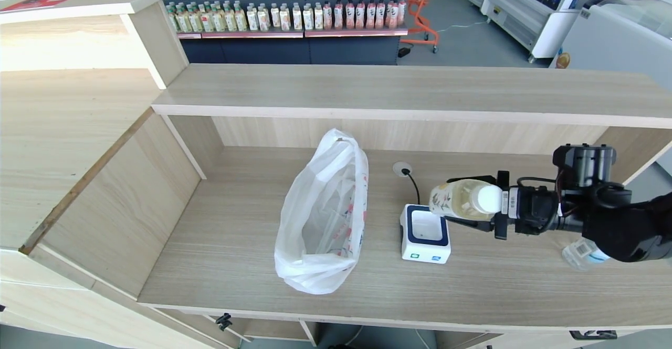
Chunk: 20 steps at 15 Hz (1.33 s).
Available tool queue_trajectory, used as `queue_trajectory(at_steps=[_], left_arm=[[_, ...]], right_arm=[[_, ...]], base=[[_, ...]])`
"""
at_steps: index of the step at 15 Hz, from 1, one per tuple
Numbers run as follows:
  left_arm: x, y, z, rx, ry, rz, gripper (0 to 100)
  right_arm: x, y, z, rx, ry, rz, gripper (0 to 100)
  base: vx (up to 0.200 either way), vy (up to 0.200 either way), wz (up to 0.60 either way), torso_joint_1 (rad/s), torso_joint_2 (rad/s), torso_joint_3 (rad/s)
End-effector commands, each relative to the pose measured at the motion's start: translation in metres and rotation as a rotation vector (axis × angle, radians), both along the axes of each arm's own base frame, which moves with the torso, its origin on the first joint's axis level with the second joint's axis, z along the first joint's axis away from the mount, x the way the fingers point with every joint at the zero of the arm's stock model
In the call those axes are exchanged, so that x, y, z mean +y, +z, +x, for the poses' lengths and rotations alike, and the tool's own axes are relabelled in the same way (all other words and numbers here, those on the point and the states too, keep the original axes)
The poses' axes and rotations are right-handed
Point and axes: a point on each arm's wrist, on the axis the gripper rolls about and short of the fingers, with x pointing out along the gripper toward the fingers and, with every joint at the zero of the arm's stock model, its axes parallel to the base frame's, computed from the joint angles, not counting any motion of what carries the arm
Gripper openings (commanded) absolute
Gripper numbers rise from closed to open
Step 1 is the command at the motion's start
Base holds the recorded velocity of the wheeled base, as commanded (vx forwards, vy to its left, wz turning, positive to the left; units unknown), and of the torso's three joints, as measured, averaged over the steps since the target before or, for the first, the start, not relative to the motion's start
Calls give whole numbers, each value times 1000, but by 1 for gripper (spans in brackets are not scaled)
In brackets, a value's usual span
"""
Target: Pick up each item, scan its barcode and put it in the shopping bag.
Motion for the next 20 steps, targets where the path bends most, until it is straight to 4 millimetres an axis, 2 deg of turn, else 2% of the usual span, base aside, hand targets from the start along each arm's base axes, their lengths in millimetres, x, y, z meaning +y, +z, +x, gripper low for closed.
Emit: queue_trajectory(at_steps=[1, 8, 11, 14, 15, 16, 17, 18, 20], left_arm=[[0, 0, 0, 0, 0, 0, 100], [0, 0, 0, 0, 0, 0, 100], [0, 0, 0, 0, 0, 0, 100], [0, 0, 0, 0, 0, 0, 100], [0, 0, 0, 0, 0, 0, 100], [0, 0, 0, 0, 0, 0, 100], [0, 0, 0, 0, 0, 0, 100], [0, 0, 0, 0, 0, 0, 100], [0, 0, 0, 0, 0, 0, 100]], right_arm=[[0, -27, 11, 51, 9, -16, 0], [19, -56, 41, -24, 109, -61, 0], [26, -60, 56, -58, 125, -65, 0], [27, -60, 57, -61, 125, -66, 0], [26, -53, 55, -67, 126, -60, 0], [25, -36, 50, -74, 122, -41, 0], [25, -36, 50, -74, 122, -41, 0], [16, 12, 28, 9, 77, 67, 0], [7, 59, -2, 140, 17, 206, 0]], base=[[0, 0, 0, 0, 0, 0], [0, 0, 0, 0, 0, 0], [0, 0, 0, 0, 0, 0], [0, 0, 0, 0, 0, 0], [0, 0, 0, 0, 0, 0], [0, 0, 0, 0, 0, 0], [0, 0, 0, 0, 0, 0], [0, 0, 0, 0, 0, 0], [0, 0, 0, 0, 0, 0]])
